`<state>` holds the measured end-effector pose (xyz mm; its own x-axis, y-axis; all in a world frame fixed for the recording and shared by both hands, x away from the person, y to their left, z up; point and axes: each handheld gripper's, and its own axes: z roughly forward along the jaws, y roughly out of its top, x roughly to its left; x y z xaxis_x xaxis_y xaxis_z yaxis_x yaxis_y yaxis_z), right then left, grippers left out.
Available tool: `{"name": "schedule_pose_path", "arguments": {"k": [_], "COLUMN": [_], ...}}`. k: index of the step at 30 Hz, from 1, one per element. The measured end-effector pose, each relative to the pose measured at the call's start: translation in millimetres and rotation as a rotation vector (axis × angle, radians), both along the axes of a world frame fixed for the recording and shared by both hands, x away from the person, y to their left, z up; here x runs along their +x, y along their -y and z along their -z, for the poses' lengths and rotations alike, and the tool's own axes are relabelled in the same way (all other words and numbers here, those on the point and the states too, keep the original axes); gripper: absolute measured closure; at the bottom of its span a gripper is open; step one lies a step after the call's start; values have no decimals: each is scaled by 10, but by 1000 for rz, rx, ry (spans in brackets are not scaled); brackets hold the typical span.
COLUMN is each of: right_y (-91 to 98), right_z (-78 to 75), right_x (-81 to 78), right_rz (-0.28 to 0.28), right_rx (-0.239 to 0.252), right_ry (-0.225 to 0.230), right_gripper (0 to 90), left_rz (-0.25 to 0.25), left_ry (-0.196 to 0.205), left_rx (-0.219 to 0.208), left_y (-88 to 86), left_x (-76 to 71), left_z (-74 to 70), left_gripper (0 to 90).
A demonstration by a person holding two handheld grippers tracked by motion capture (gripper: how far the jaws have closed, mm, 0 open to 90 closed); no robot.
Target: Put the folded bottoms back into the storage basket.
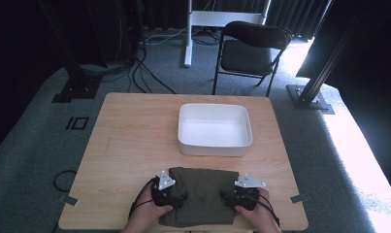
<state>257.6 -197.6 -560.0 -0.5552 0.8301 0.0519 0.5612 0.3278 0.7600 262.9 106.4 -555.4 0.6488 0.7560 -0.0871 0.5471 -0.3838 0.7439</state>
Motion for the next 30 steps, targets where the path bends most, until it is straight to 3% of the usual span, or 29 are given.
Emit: {"name": "schedule_pose_path", "arguments": {"k": [2, 3, 4, 5, 6, 8, 11, 12, 17, 25, 26, 30], "right_y": [-20, -20, -42, -42, -65, -100, -107, -96, -60, -4, 27, 89], "right_z": [-6, -6, -21, -21, -39, -64, -97, -128, -235, -491, -579, -760], "right_x": [-17, -17, -25, -25, -30, -38, -25, -20, -28, 20, 41, 89], "right_rz": [-22, -22, -54, -54, -67, -79, -77, -75, -83, -93, -94, -98], "right_rx": [14, 14, 23, 23, 17, -18, -22, -10, 31, 101, 131, 158], "right_ry": [2, 2, -10, -10, -19, -6, -21, -33, -35, -22, -18, 3], "right_gripper": [477, 477, 599, 599, 702, 769, 791, 800, 804, 807, 807, 808], "left_rz": [41, 41, 47, 46, 45, 58, 55, 53, 68, 85, 78, 79], "left_ry": [8, 8, 5, 2, 6, 31, 29, 16, 12, 56, 63, 82], "left_rx": [-17, -17, -25, -29, -29, -15, -32, -59, -105, -136, -157, -184], "left_y": [9, 9, 11, 14, 20, 40, 32, 7, -19, -5, -4, 15], "left_x": [4, 4, 7, 7, 3, -12, -2, 14, 32, 87, 93, 156], "left_z": [-4, -4, -4, -5, -6, -16, -28, -51, -164, -456, -487, -648], "left_gripper": [430, 488, 547, 547, 632, 679, 718, 724, 749, 754, 755, 756]}}
